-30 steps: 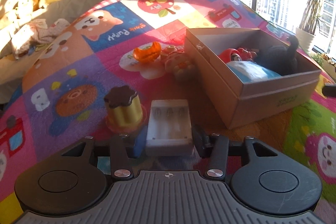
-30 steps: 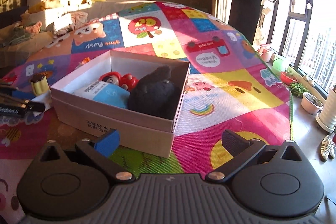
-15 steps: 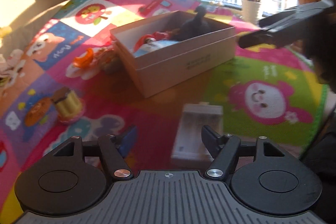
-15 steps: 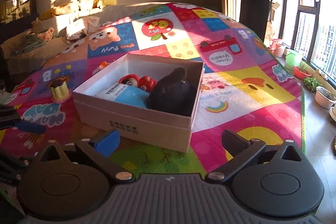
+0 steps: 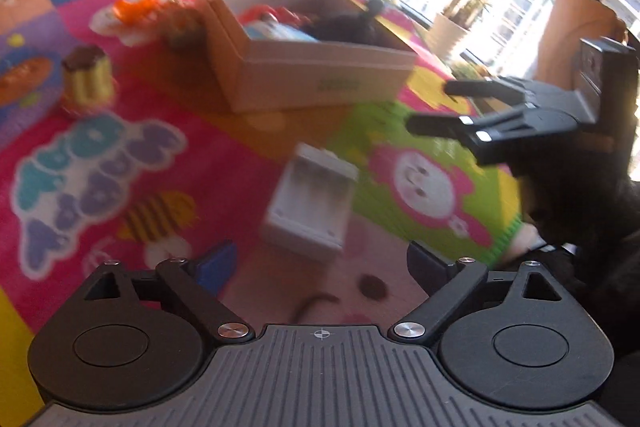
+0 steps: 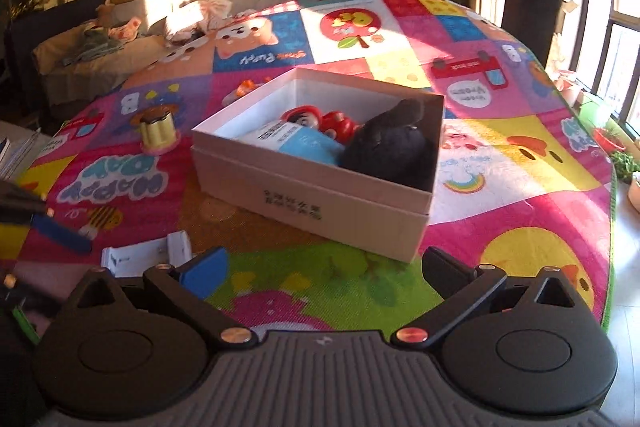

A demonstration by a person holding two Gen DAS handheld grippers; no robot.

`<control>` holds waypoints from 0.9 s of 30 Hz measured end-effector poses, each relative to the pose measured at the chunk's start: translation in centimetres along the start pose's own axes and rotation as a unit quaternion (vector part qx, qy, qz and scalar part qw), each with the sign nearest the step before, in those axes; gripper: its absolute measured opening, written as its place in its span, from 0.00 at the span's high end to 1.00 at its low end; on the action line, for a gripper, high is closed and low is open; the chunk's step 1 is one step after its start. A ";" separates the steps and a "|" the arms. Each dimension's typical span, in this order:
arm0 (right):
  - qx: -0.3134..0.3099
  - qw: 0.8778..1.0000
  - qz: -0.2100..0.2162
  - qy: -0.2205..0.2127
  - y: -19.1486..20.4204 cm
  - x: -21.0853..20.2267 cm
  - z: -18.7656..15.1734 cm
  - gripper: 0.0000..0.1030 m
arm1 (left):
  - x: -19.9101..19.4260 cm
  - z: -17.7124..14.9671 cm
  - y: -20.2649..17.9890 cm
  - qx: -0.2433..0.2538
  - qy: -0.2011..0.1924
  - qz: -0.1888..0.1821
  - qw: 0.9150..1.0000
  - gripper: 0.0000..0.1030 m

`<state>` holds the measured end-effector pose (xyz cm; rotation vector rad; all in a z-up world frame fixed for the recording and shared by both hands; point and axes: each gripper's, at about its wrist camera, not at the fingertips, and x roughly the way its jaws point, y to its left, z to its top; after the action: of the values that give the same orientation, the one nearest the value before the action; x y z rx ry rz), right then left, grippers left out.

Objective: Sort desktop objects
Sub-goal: 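Carry the charger toward the right gripper and set it on the mat, then grasp the battery charger with the right gripper and lift it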

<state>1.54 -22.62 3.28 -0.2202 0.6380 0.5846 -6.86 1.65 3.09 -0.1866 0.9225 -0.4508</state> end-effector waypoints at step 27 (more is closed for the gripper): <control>-0.041 0.998 -0.022 0.043 1.6 1.3 -1.5 0.00 | -0.1 1.4 0.5 0.027 -0.115 0.248 0.962 0.01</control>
<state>0.70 -21.25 1.24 -0.3373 0.6902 0.5619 -5.62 2.13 3.87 0.0444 0.6944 0.0123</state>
